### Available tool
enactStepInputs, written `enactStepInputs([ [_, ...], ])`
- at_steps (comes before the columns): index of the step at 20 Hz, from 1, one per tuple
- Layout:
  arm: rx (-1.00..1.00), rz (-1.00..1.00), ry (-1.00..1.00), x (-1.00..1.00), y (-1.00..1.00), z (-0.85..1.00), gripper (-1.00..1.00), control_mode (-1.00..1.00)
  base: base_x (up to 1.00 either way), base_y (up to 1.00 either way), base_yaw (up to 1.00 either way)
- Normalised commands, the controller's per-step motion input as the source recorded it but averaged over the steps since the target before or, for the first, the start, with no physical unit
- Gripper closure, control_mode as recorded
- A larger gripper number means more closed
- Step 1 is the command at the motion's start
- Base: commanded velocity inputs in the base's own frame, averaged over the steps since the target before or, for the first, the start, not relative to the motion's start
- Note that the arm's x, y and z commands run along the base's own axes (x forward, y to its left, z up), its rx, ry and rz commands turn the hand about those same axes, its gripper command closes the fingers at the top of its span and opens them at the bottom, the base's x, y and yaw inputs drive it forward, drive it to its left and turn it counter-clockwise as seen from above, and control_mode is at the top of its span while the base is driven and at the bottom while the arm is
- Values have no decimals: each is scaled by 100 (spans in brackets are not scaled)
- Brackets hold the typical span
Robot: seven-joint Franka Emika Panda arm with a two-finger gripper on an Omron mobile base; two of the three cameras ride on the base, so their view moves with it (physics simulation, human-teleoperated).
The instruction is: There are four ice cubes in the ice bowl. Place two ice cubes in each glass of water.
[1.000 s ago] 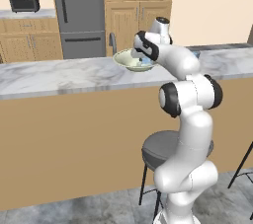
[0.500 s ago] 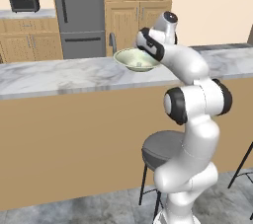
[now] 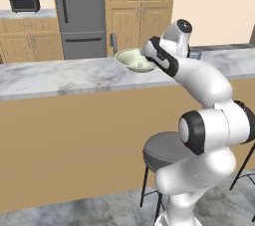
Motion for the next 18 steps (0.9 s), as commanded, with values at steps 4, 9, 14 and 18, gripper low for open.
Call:
enactStepInputs([
  [4, 0, 1, 0, -66, 0, 56, 100, -100, 0, 0, 0],
  [9, 0, 0, 0, -79, 0, 39, 100, -100, 0, 0, 0],
  [14, 0, 0, 3, -75, 0, -2, 100, -100, 0, 0, 0],
  [18, 0, 0, 3, -49, 3, -15, 100, -100, 0, 0, 0],
])
